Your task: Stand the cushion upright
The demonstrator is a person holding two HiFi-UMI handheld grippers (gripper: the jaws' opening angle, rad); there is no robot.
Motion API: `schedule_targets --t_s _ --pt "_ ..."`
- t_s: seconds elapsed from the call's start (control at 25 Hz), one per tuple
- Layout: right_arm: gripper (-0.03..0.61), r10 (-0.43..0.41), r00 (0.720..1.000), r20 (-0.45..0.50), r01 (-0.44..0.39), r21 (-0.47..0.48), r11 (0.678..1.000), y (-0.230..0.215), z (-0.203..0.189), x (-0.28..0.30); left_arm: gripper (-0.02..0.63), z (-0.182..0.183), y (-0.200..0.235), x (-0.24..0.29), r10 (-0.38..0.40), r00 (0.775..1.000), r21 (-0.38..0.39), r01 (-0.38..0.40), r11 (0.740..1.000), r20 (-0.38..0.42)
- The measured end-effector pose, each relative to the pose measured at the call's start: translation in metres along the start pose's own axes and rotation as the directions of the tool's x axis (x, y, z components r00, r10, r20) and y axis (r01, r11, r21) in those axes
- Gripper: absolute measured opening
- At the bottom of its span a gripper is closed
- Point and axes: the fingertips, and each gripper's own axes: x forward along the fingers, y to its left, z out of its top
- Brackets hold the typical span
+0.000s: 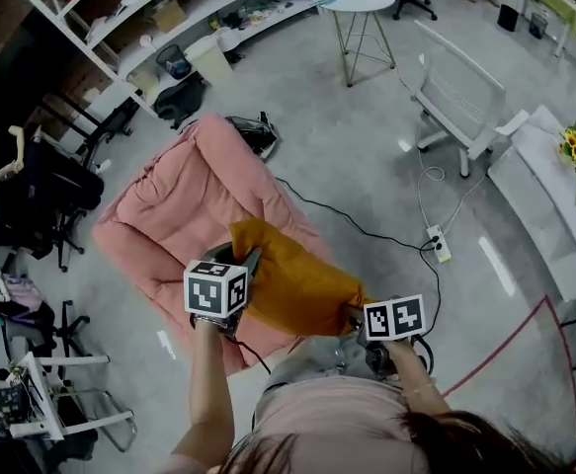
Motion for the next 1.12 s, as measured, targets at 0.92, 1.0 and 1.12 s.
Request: schedule_targets --t_s 0.92,1.0,1.12 --pt "0.144 0.073 0.991 -0.116 -0.102 -0.268 0.958 0.038 0.003 0.001 0.123 -0.067 0.013 -0.110 0.337 0.941 -0.282 -0.312 0.907 0.043" --pt "0.144 0.069 0.990 -0.120 -0.102 -0.287 0.953 0.042 0.004 0.002 0.121 -0.071 0.014 -0.116 0.349 0.936 -0.299 -0.321 0.899 0.044" --pt "0.144 0.063 0.991 -0.115 -0.095 -0.294 0.951 0.047 0.006 0.005 0.121 -0.077 0.018 -0.122 0.357 0.933 -0.317 -0.325 0.891 0.050"
